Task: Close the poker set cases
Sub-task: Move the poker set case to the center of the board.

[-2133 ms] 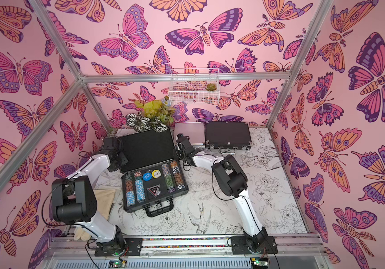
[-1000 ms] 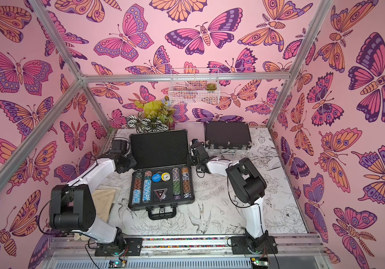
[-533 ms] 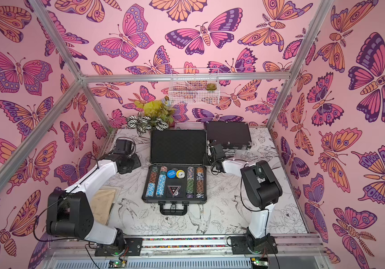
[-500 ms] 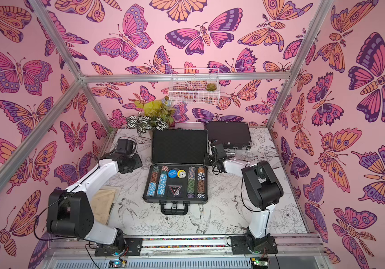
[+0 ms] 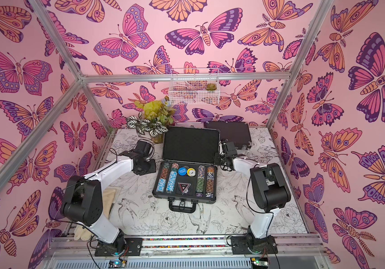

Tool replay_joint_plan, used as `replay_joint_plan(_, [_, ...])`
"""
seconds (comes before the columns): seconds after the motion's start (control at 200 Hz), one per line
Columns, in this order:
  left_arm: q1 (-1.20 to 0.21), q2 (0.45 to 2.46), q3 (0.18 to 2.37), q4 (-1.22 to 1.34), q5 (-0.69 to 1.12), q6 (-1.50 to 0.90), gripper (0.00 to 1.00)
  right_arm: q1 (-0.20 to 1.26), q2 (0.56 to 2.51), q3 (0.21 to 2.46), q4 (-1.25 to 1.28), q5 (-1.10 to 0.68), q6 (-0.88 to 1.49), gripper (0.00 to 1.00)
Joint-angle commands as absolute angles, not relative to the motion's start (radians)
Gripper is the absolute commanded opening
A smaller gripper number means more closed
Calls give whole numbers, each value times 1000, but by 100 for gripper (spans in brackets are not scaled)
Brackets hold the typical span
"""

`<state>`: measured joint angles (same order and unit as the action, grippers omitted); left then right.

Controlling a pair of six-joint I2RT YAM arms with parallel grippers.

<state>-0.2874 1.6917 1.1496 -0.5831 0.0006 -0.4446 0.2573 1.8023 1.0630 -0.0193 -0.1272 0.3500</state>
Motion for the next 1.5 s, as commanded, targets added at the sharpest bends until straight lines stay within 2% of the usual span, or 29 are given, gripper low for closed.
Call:
replay_joint_plan(0.0, [-288,1743,1138,-587,69,-404,47,237,1757,1121,49,-210,397,20])
replay_joint_plan(0.225, [-294,1695,1100,-548,92,-415,44,237,1735,1111,46,-229,406,24])
replay_joint_plan(0.401, [-293,1648,1080,-559,135,-365,46,238,1729,1118,25,-235,404,40])
replay_joint_plan(0.591, [-295,1643,1085,-587,134,-387,44,237,1714,1123,-2,-234,420,48])
replay_joint_plan(0.726, [-300,1612,1081,-584,159,-367,42,237,1703,1116,0,-247,438,49])
replay_joint_plan(1.147, [-310,1710,1060,-550,191,-372,39,253,1631,1069,-20,-277,471,51])
replay_joint_plan(1.497, [-343,1741,1001,-478,299,-397,30,255,1594,1075,-107,-241,495,53])
